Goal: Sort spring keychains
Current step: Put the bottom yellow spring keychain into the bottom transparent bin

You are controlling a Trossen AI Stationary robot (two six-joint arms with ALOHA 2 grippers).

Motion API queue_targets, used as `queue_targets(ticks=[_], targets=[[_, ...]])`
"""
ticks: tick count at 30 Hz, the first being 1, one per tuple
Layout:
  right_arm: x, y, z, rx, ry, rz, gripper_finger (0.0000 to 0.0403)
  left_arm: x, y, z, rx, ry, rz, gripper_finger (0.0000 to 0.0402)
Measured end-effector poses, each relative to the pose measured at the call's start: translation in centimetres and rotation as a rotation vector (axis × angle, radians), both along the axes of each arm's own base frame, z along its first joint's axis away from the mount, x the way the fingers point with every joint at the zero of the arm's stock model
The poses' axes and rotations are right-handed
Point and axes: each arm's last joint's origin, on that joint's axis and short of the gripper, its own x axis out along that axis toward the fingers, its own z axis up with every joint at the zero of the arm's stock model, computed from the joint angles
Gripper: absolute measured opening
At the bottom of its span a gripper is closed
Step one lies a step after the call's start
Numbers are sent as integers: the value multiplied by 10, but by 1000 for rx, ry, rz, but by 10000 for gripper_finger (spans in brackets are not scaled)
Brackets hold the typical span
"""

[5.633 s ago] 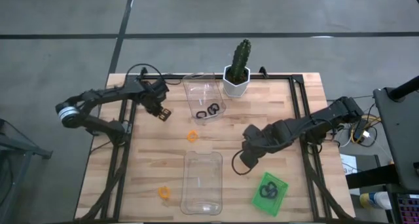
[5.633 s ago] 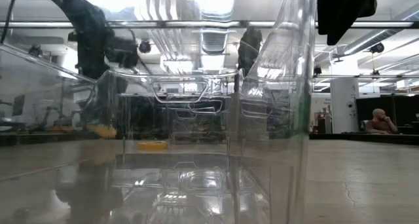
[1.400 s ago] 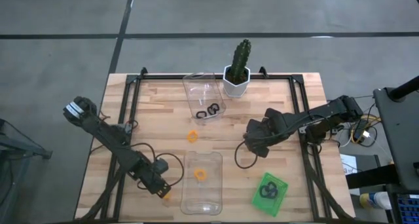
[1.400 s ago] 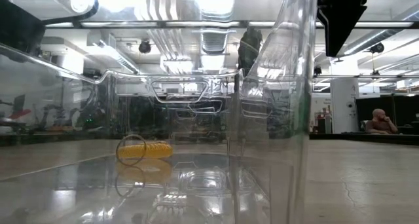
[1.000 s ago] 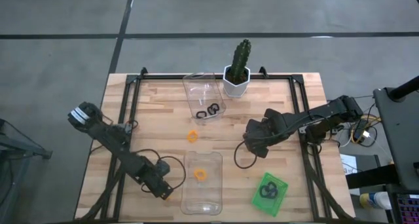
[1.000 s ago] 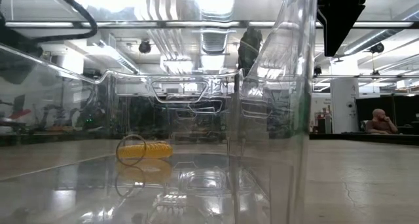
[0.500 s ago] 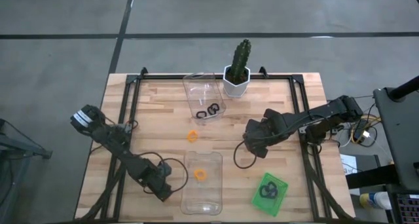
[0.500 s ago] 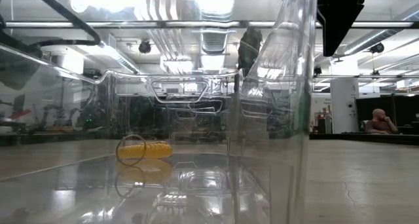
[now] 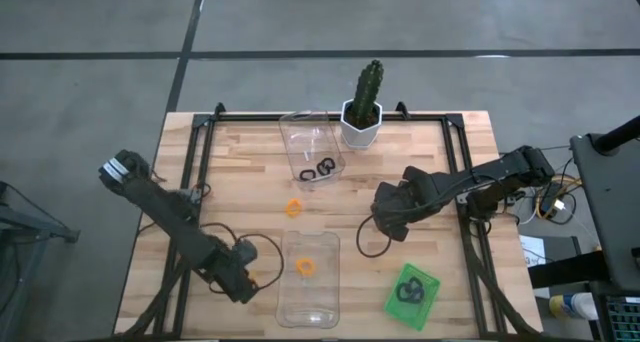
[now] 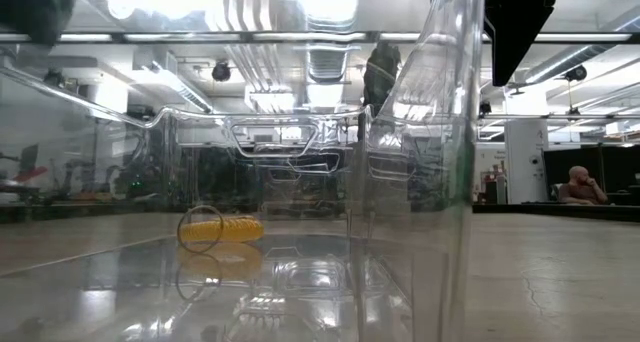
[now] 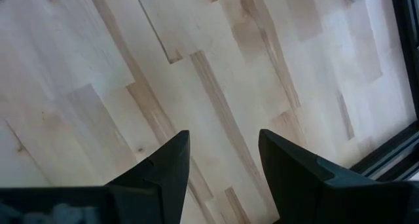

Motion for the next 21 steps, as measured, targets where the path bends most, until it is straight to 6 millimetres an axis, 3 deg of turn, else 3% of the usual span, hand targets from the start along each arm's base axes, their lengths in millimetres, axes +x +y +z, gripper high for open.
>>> queue_targets(ticks=[5,9,15,21], targets=[[0,0,0,9,-1,-9,178,5,13,54,96,-103,78,1],[2,0,-1,9,-18,-14,178,23,28,82,163,-204,111,1],[3,1,-1,1,-35,-21,178,58,48,96,198,-331,69,1],[3,1,-1,2,-39,-34,178,90,60,82,204,-345,14,1]])
